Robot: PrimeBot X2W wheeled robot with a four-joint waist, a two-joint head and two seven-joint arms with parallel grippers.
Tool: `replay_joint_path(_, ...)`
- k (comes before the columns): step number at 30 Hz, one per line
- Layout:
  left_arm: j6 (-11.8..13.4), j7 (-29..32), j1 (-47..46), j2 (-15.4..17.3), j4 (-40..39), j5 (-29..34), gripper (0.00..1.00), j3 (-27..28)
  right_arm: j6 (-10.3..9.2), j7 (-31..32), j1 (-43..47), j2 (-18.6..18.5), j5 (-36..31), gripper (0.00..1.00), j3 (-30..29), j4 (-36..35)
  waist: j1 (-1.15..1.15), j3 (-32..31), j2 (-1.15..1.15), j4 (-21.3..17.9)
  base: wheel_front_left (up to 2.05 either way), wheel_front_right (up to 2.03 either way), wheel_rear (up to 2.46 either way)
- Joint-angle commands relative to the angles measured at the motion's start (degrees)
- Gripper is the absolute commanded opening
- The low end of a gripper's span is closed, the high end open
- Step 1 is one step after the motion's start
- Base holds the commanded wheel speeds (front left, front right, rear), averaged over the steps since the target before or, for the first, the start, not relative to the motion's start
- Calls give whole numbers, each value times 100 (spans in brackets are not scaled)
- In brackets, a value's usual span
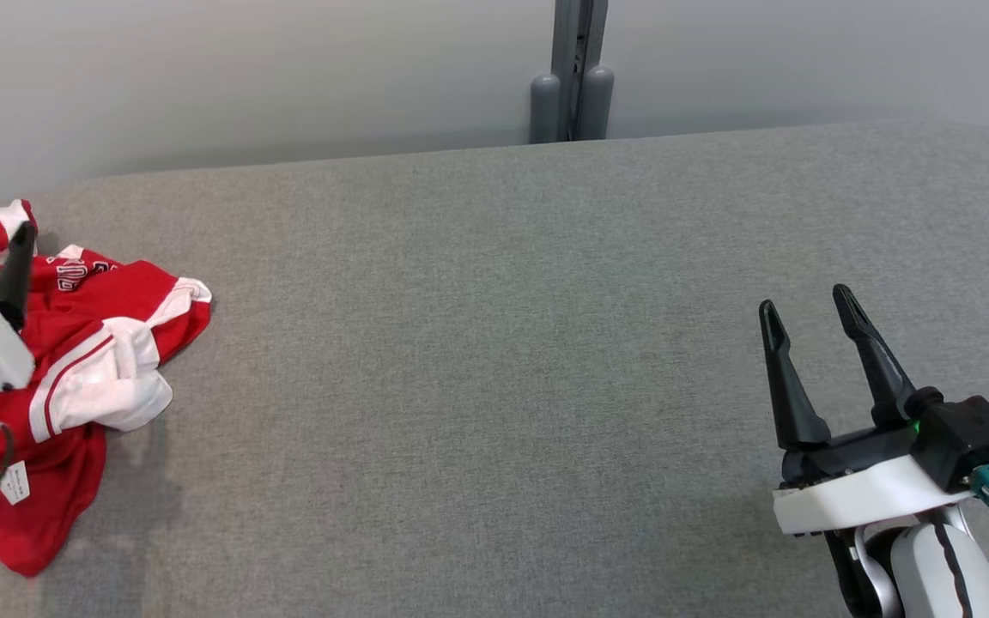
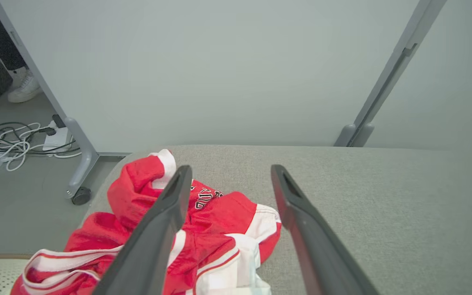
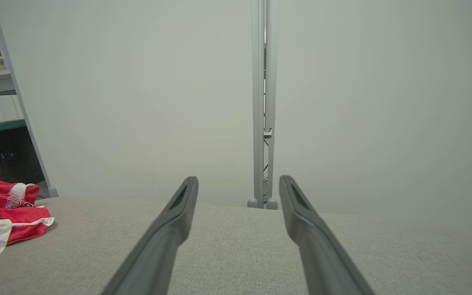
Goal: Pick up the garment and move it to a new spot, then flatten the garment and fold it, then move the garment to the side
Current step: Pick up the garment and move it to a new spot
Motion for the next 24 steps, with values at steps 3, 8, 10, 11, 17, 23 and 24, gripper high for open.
replay_joint_path(3, 199, -529, 526, -212, -471, -47, 100, 84, 1, -29, 140, -18, 49, 100, -54, -5, 0, -230, 0, -194, 0, 0, 0)
replay_joint_path(8, 549, -1416, 1480, -482, -1391, 38, 100, 202, 1, -29, 267, -44, 111, 100, -50, -10, 0, -432, 0, -434, 0, 0, 0)
replay_joint_path(10, 679, -1740, 1902, -582, -1698, 89, 100, 223, 2, -29, 329, -64, 144, 100, -18, 7, 0, -511, 0, -512, 0, 0, 0)
replay_joint_path(11, 749, -1895, 2079, -640, -1851, 125, 100, 223, 1, -29, 345, -79, 171, 100, 5, 15, 0, -543, 0, -544, 0, 0, 0)
replay_joint_path(17, 1114, -2566, 3078, -1211, -2520, 322, 100, 270, 2, -29, 540, -130, 277, 100, 59, -3, 0, -633, 0, -592, 0, 0, 0)
replay_joint_path(23, 1077, -2636, 3525, -1873, -2932, 738, 100, 610, 1, -29, 694, -108, 323, 100, -46, -37, 0, -645, 0, -535, 0, 0, 0)
replay_joint_path(24, 1043, -2635, 3604, -1979, -2962, 843, 100, 653, 2, -29, 716, -107, 320, 100, -62, -38, 0, -645, 0, -524, 0, 0, 0)
